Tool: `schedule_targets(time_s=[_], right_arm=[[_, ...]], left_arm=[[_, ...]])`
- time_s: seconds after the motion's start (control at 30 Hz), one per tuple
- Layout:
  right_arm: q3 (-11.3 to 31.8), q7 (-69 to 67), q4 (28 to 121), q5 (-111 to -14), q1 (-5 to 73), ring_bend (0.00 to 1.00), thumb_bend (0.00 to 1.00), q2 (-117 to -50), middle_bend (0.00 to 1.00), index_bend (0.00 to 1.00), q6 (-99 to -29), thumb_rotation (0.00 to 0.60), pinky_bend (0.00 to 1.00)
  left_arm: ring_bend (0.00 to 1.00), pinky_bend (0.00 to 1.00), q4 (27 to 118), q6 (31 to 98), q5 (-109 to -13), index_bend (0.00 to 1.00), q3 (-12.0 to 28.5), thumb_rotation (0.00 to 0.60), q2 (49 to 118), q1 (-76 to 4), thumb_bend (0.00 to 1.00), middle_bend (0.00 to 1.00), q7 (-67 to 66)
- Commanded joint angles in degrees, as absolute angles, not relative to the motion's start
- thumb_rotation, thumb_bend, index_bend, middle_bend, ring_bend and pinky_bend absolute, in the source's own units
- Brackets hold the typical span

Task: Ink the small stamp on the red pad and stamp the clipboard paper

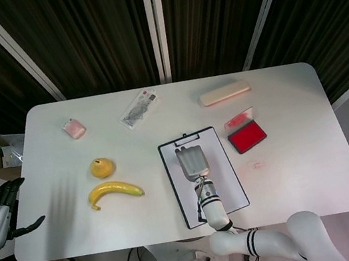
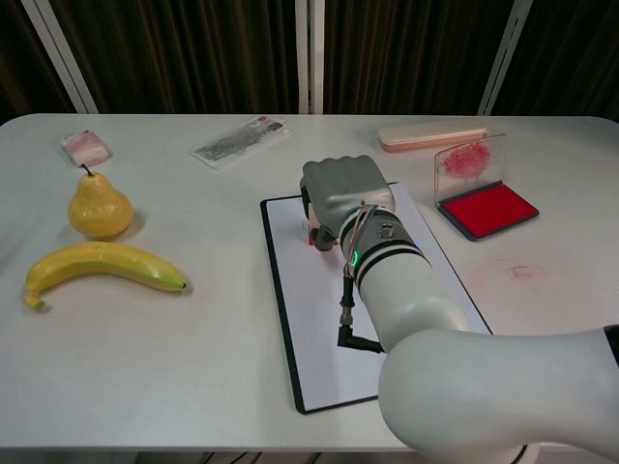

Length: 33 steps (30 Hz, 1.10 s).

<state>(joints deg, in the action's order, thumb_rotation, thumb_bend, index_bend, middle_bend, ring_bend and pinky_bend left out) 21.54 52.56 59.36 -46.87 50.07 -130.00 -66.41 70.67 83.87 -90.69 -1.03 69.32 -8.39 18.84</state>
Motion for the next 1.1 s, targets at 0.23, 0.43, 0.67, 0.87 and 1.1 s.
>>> schedule_targets(time_s=[0.23, 0.43, 0.67, 0.87, 1.1], right_arm=[[20.59, 52.61, 59.17, -45.67, 50.65, 0.84, 0.41, -130.0, 0.65, 0.75, -66.42, 0.6, 0.93], [19.91, 52.26, 58.75, -45.17, 50.87, 0.84, 0.42, -130.0, 0.65, 0.75, -66.63, 0.6, 0.93], [21.71, 49.46, 62.21, -48.74, 50.96, 0.84, 0.43, -128.62, 0.65, 0.75, -69.01, 0.6, 0.93], [24.22, 52.15, 78.2, -52.94, 49.48, 0.84, 0.43, -120.32, 0.64, 0.75, -74.92, 0.6, 0.93], [23.63, 56.35, 97.39, -57.07, 44.8, 0.84, 0.43, -106.37, 0.64, 0.75, -80.22, 0.6, 0.93]], left_arm=[[0.09, 0.18, 70.65, 84.01, -90.61, 0.08, -0.95, 0.217, 69.18, -8.3, 0.1, 0.09, 18.89], [0.09, 0.18, 70.75, 84.06, -90.61, 0.08, -0.93, 0.216, 69.01, -8.26, 0.1, 0.09, 18.82], [0.09, 0.18, 71.45, 84.14, -90.65, 0.08, -0.79, 0.218, 68.49, -8.34, 0.1, 0.09, 18.31], [0.09, 0.18, 73.37, 84.37, -90.99, 0.08, -0.71, 0.216, 67.67, -8.49, 0.1, 0.09, 16.81], [0.09, 0.18, 76.61, 84.75, -91.62, 0.08, -0.73, 0.213, 66.7, -8.63, 0.1, 0.09, 13.99]])
